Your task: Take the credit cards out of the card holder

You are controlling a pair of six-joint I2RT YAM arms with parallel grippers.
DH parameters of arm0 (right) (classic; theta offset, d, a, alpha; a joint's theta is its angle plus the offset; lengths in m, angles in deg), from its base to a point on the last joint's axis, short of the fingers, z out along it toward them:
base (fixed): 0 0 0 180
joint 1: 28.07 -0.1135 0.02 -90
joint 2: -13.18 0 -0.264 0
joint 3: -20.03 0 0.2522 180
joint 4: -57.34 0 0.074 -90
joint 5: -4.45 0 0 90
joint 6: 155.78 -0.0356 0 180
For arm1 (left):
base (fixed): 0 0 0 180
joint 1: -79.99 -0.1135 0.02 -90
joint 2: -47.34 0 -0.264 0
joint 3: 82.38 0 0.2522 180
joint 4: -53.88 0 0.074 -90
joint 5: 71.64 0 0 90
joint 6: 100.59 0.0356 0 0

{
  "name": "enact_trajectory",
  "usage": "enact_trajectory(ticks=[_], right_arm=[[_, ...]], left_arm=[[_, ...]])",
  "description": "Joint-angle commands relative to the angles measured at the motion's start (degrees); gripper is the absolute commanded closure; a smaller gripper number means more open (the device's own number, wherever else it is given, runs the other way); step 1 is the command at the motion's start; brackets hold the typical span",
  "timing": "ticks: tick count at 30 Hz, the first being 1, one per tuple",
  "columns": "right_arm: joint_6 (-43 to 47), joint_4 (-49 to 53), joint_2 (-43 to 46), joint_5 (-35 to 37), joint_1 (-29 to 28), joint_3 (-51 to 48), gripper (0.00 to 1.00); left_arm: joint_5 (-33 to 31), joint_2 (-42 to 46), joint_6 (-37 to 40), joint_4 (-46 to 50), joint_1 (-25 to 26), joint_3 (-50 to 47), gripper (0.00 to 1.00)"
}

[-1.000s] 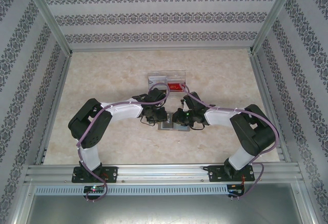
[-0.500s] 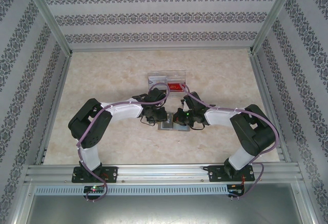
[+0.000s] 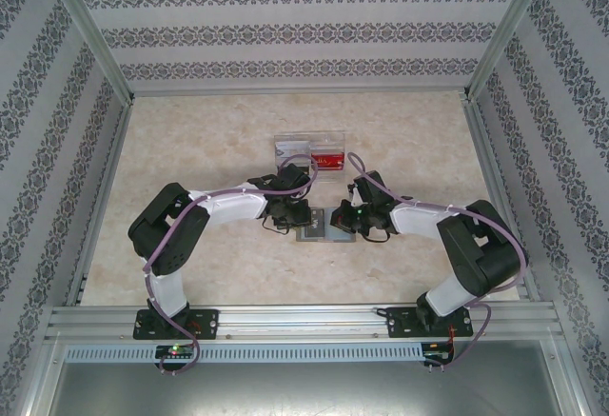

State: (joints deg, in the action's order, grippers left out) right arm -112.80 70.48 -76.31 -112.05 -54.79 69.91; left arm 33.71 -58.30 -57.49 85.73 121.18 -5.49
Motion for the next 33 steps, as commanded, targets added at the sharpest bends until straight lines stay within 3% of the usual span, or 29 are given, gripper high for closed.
enact_trajectory(ticks=[1,17,22,33], right_arm=[[1.5,0.8,1.5,-0.4,0.7,-1.0,1.00],[2.2,0.4,1.9,-1.2,-1.6,1.7,0.92],[2.2,0.0,0.4,-1.6,-2.6,2.8,0.88],[2.3,0.6,-1.2,-0.8,-3.0,3.2,0.82]], left_arm=[[-1.9,-1.2,1.3,3.7,0.3,0.9,0.82],[-0.7,3.1,1.3,4.8,0.4,2.9,0.80],[-0.2,2.3,0.8,3.9,0.4,1.7,0.87],[-0.8,0.8,0.6,3.8,0.4,0.3,0.87]])
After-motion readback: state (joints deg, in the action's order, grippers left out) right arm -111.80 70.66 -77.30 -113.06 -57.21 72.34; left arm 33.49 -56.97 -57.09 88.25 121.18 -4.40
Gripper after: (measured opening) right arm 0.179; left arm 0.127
